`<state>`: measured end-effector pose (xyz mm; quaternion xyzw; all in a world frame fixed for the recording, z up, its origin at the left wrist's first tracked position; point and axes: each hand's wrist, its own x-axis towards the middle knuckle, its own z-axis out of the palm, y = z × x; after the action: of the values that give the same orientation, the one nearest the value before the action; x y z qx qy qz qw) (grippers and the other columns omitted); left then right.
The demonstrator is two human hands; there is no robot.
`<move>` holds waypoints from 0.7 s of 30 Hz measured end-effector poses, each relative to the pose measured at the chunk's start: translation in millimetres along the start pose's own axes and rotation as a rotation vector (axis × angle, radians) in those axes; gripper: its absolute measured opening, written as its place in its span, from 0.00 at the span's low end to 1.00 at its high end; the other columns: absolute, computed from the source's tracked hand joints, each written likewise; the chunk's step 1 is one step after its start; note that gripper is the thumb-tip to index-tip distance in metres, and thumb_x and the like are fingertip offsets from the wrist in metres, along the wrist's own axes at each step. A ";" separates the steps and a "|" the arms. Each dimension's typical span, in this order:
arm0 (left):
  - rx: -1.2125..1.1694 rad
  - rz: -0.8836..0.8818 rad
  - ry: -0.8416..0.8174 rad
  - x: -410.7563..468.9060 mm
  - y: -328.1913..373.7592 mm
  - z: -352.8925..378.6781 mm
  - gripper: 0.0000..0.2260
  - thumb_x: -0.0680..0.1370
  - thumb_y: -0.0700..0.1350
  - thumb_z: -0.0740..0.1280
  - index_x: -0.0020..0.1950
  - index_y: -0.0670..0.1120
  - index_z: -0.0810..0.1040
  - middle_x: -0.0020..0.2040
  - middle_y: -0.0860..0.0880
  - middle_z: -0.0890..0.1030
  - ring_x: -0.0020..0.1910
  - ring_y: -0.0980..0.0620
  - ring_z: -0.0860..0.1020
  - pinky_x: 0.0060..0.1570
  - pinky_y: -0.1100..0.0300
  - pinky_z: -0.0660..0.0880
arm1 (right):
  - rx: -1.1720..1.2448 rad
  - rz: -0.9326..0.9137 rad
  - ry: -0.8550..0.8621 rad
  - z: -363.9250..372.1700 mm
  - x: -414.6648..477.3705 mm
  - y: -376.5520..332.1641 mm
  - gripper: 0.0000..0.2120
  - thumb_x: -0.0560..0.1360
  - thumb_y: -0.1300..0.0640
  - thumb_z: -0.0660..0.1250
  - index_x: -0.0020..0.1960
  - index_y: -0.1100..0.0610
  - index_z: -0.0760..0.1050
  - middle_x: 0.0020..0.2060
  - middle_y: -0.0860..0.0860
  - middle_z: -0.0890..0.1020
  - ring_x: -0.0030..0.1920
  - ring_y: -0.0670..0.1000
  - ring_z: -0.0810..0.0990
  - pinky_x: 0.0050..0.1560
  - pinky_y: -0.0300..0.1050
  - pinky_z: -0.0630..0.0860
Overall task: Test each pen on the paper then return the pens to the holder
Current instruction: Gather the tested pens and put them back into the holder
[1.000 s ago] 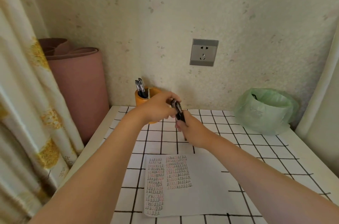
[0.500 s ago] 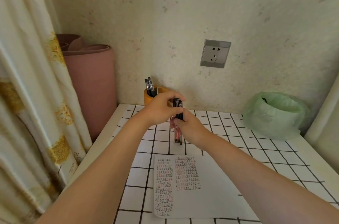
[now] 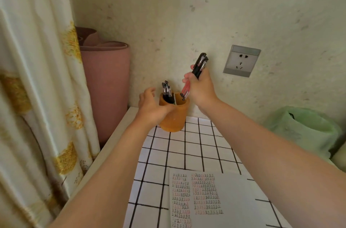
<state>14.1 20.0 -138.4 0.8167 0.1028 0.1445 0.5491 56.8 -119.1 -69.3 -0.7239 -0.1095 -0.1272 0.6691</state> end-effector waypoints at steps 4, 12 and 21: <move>0.142 0.046 -0.091 -5.5 -9.3 14.3 0.51 0.64 0.57 0.80 0.79 0.51 0.53 0.72 0.49 0.61 0.72 0.48 0.63 0.68 0.44 0.69 | -0.171 0.034 -0.077 12.7 5.4 20.3 0.11 0.82 0.63 0.56 0.63 0.56 0.67 0.48 0.53 0.79 0.45 0.50 0.76 0.45 0.40 0.74; 0.024 0.099 -0.059 1.2 -18.6 18.2 0.40 0.69 0.50 0.79 0.76 0.52 0.62 0.66 0.52 0.66 0.67 0.48 0.70 0.64 0.49 0.72 | -0.841 0.074 -0.126 6.7 11.7 65.4 0.12 0.79 0.50 0.61 0.59 0.56 0.73 0.55 0.54 0.79 0.59 0.59 0.74 0.59 0.54 0.72; -0.006 0.113 -0.018 4.2 -22.3 27.0 0.41 0.68 0.52 0.79 0.76 0.54 0.62 0.67 0.53 0.66 0.66 0.49 0.71 0.64 0.46 0.74 | -0.742 -0.056 -0.281 -0.8 8.6 56.5 0.09 0.82 0.56 0.60 0.52 0.59 0.76 0.42 0.56 0.82 0.42 0.55 0.80 0.46 0.50 0.77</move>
<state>27.3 6.3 -168.2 0.8208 0.0510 0.1685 0.5433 83.5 -124.5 -119.5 -0.9236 -0.1662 -0.0761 0.3369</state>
